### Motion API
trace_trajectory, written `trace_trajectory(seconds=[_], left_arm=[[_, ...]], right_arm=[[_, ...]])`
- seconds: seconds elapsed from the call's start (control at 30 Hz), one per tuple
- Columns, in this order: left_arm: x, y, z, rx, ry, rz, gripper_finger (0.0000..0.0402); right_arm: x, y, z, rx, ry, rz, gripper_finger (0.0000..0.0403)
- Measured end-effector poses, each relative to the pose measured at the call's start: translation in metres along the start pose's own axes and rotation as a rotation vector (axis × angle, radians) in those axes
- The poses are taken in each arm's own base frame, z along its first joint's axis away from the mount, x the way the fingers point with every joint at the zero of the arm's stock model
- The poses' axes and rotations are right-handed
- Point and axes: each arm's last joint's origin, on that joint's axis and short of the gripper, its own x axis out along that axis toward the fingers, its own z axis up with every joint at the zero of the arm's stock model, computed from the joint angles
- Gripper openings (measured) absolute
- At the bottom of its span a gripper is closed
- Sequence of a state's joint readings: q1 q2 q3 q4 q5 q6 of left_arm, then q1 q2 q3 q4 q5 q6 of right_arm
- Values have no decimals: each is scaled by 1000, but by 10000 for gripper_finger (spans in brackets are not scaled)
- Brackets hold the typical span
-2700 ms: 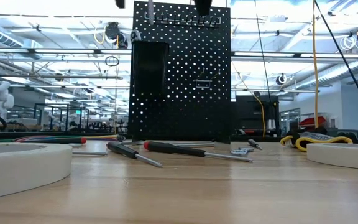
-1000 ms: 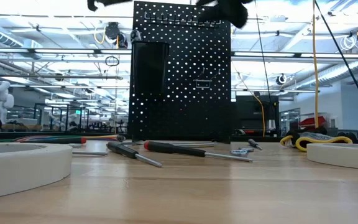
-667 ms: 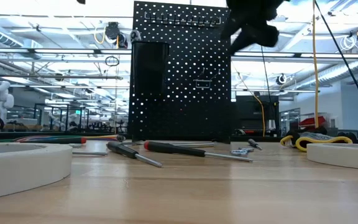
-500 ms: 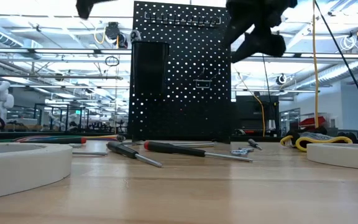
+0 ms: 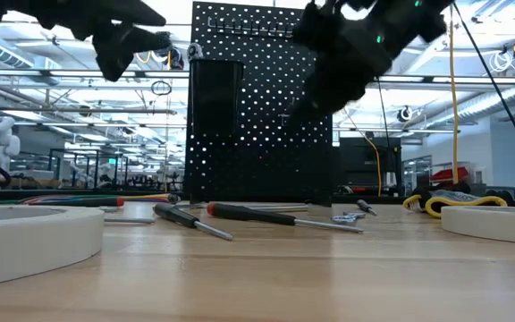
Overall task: Hang tools onto peg board
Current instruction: Put the black pen into the peg board
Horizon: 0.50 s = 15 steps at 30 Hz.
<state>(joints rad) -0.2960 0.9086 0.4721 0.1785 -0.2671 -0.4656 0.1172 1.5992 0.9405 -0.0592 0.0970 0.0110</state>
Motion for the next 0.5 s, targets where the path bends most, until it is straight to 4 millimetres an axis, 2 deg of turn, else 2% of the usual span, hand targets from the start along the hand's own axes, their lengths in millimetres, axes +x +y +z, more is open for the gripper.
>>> trace_trajectory(seconds=[0.1, 0.23, 0.3, 0.4, 0.5], left_arm=[[4, -2, -4, 7, 17, 2, 136], [6, -4, -10, -3, 58, 0, 136], [6, -5, -15, -9, 93, 8, 136], [4, -2, -25, -67, 189, 44, 136], [-1, 1, -40, -145, 369, 70, 136]], right_arm=[[16, 3, -2, 19, -19, 67, 196], [29, 6, 10, 235, -49, 113, 196], [34, 10, 14, 287, -49, 118, 196], [44, 19, 20, 266, -41, 136, 196], [47, 27, 26, 245, -55, 154, 196]])
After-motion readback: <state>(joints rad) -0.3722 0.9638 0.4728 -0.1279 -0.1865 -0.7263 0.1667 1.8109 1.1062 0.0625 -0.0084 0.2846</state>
